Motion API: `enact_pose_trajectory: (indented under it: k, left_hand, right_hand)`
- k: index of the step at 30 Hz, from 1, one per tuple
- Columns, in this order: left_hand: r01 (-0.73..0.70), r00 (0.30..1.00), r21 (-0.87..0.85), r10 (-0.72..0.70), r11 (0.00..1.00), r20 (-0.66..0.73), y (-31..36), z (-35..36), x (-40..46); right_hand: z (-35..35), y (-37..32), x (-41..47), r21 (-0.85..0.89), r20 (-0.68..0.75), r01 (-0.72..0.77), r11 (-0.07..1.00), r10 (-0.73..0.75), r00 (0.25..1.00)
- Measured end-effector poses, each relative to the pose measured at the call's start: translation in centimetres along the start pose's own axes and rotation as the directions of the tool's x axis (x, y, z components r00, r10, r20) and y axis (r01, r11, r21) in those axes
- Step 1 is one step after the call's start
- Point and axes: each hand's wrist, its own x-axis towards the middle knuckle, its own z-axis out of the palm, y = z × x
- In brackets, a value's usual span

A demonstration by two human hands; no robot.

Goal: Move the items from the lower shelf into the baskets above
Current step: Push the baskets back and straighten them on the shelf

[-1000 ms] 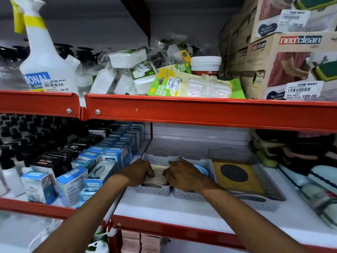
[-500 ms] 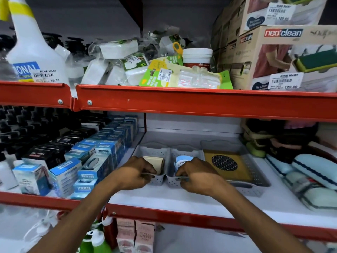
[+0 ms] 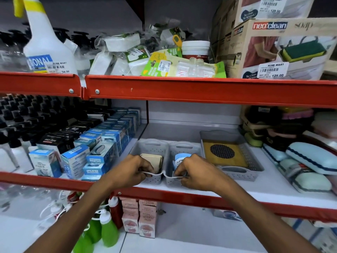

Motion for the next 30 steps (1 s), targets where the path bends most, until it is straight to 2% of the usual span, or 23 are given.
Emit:
enact_pose_trajectory:
  k: [5, 15, 18, 20, 22, 25, 27, 30]
  left_hand:
    - [0.012, 1.0, 0.032, -0.013, 0.999, 0.019, 1.0, -0.2, -1.1]
    - [0.048, 0.998, 0.015, -0.049, 0.999, 0.041, 1.3, -0.2, -1.9]
    - [0.054, 0.998, 0.019, -0.054, 0.998, 0.032, 1.5, -0.4, -1.6]
    - [0.067, 0.997, 0.017, -0.068, 0.998, 0.037, 1.5, -0.5, -1.8]
    - [0.063, 0.997, 0.001, -0.063, 0.998, 0.043, 1.4, -0.6, -1.7]
    - [0.052, 0.997, 0.021, -0.053, 0.998, 0.051, 2.0, -0.4, -1.3]
    - [0.05, 0.996, 0.035, -0.052, 0.998, 0.068, 2.3, -0.1, -1.0]
    - [0.04, 0.996, 0.057, -0.045, 0.998, 0.081, 2.7, 0.2, -0.7]
  right_hand:
    - [-0.6, -0.8, -1.2, 0.062, 0.055, 0.029, 0.998, -0.033, 0.998]
    - [-0.2, -0.7, -2.3, 0.09, 0.059, 0.037, 0.995, -0.043, 0.997]
    - [-0.2, 0.7, -3.3, 0.146, -0.057, -0.044, 0.988, 0.053, 0.997]
    - [-0.3, 2.0, -3.7, 0.2, -0.177, -0.141, 0.97, 0.177, 0.968]
    - [-0.7, 3.8, -4.0, 0.128, -0.253, -0.279, 0.952, 0.304, 0.918]
    - [-0.9, 6.0, -4.6, -0.124, -0.17, -0.438, 0.89, 0.416, 0.893]
    - [-0.5, 6.6, -4.8, -0.171, -0.107, -0.443, 0.88, 0.43, 0.896]
    - [-0.5, 6.9, -4.7, -0.161, -0.106, -0.43, 0.888, 0.417, 0.902]
